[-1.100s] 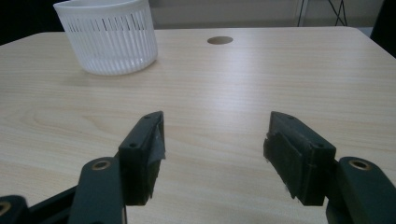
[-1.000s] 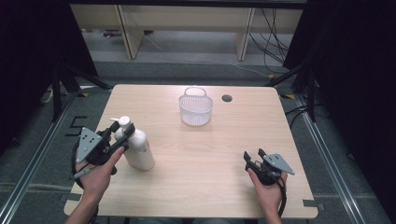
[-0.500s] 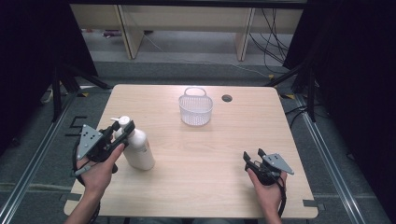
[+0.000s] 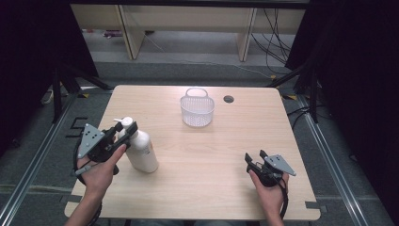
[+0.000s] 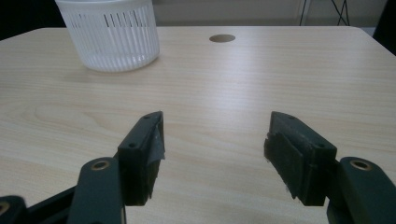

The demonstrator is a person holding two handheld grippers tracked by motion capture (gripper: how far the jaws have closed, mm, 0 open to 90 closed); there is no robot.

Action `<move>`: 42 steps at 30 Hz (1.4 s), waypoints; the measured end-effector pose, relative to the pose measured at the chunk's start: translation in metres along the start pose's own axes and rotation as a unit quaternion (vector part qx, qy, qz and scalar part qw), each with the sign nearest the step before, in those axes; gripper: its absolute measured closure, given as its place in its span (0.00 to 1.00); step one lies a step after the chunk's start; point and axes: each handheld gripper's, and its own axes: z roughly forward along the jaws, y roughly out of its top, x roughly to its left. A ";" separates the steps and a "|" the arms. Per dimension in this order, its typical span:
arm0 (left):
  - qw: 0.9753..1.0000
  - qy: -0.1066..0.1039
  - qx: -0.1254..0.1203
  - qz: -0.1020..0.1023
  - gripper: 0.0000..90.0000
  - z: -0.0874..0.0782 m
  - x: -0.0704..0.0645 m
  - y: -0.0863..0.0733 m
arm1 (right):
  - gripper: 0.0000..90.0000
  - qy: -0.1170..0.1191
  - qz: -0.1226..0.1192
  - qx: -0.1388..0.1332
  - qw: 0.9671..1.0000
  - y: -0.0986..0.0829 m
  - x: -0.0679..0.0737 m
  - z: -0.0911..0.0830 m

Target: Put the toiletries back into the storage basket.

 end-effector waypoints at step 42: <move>0.999 -0.020 -0.020 0.018 0.66 0.028 -0.015 0.022 | 0.42 0.008 0.006 -0.010 1.000 -0.001 0.001 0.001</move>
